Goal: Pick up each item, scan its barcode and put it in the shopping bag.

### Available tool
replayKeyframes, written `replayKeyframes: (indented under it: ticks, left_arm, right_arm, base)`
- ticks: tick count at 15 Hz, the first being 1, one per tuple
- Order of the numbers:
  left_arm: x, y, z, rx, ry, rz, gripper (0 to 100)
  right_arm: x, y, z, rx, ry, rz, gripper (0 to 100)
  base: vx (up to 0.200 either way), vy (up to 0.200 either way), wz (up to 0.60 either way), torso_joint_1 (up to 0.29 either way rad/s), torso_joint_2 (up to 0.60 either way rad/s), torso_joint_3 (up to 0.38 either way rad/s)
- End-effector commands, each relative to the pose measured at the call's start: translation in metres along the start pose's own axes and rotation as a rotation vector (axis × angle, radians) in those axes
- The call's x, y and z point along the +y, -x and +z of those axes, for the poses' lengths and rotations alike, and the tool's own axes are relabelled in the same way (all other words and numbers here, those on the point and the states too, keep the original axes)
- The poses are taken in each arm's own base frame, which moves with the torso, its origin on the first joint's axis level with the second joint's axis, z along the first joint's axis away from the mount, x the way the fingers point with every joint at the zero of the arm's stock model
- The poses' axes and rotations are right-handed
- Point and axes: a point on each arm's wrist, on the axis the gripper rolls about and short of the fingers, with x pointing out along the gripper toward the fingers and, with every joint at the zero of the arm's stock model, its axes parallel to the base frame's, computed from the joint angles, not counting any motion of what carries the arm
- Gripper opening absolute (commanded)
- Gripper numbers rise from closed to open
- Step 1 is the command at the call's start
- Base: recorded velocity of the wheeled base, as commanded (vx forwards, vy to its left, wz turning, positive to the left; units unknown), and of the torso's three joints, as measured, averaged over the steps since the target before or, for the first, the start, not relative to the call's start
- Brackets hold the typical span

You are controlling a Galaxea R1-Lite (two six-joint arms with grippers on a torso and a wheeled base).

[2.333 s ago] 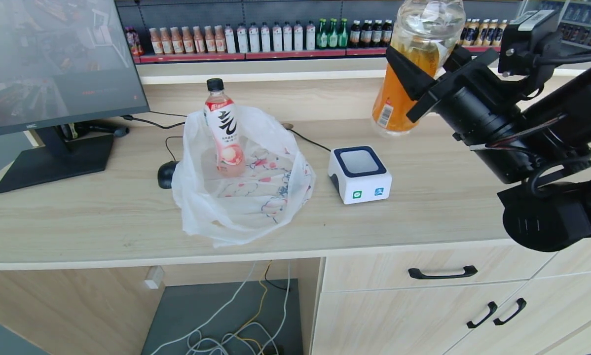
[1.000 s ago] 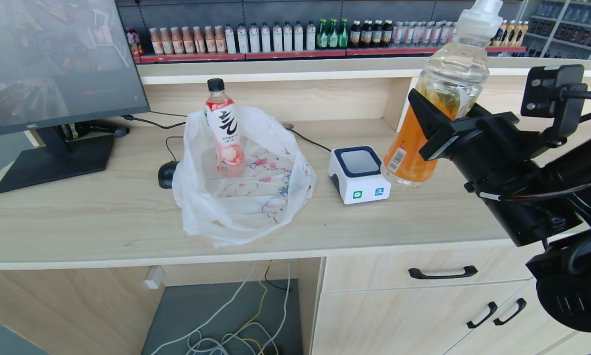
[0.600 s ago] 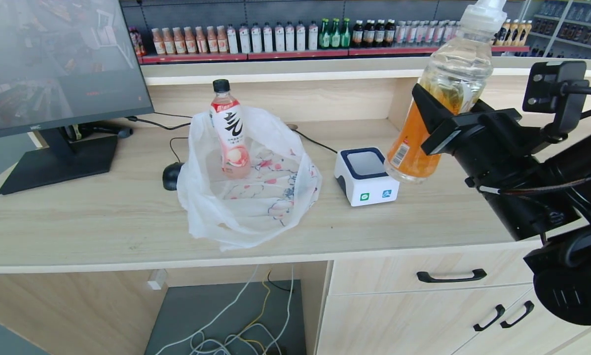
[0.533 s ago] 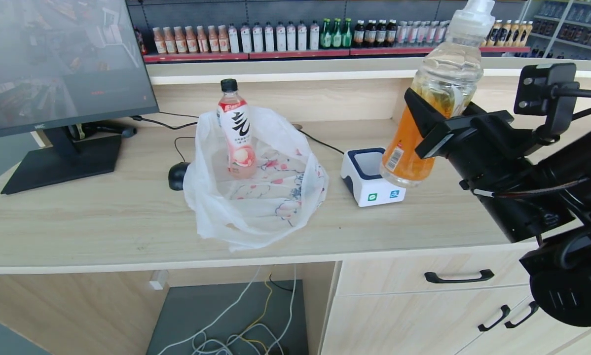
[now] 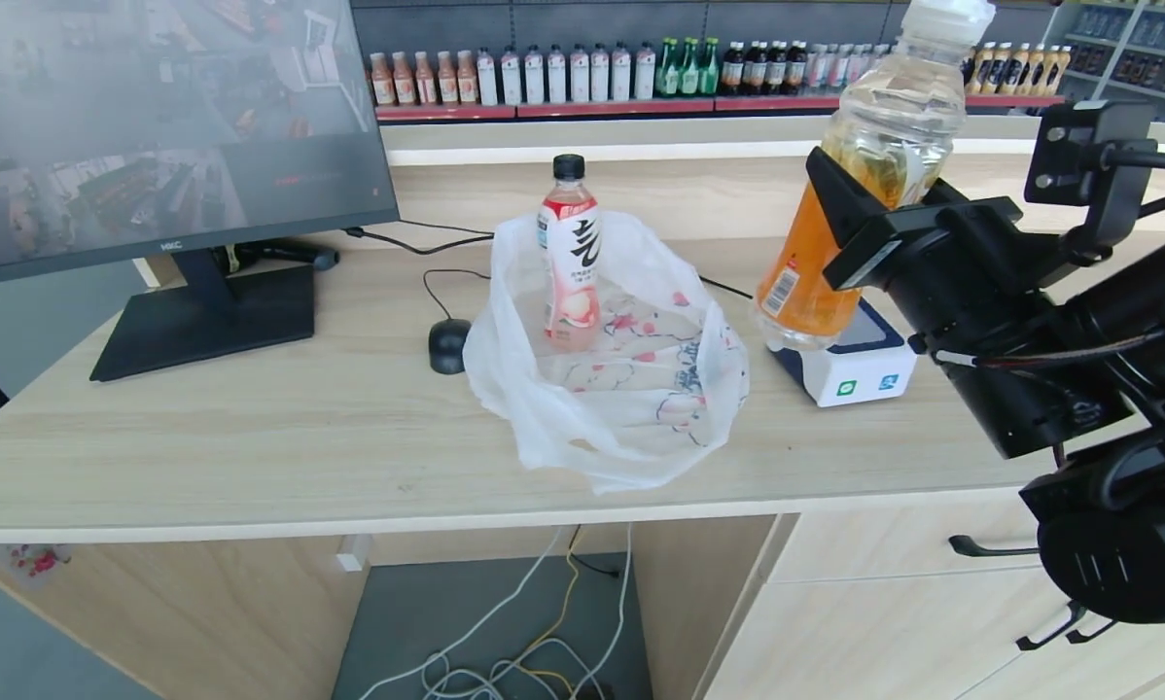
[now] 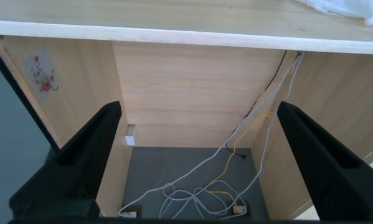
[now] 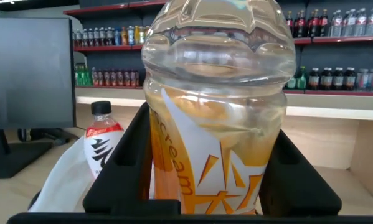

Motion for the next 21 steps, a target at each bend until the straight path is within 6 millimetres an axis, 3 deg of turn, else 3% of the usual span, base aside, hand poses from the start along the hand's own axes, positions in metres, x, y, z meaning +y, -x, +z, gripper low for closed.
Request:
replayKeyframes:
  ticks: [1, 8, 14, 21]
  left_arm:
    - [0.000, 0.000, 0.000, 0.000, -0.003, 0.003, 100]
    - [0.000, 0.000, 0.000, 0.000, -0.001, 0.003, 100]
    - [0.000, 0.000, 0.000, 0.000, -0.001, 0.001, 100]
    - [0.000, 0.000, 0.000, 0.000, -0.001, 0.001, 100]
  right_arm:
    - [0.000, -0.002, 0.000, -0.007, -0.003, -0.001, 0]
    - [0.001, 0.003, 0.003, 0.000, -0.003, 0.005, 0]
    - [0.003, -0.003, -0.007, 0.034, 0.001, 0.020, 0]
    - [0.012, -0.061, 0.022, 0.136, 0.048, 0.050, 0]
  base:
    - [0.000, 0.200, 0.00, 0.002, 0.01, 0.002]
    - [0.000, 0.000, 0.00, 0.000, 0.00, 0.000]
    - [0.000, 0.000, 0.00, 0.000, 0.00, 0.000]
    - [0.000, 0.000, 0.00, 0.000, 0.00, 0.000]
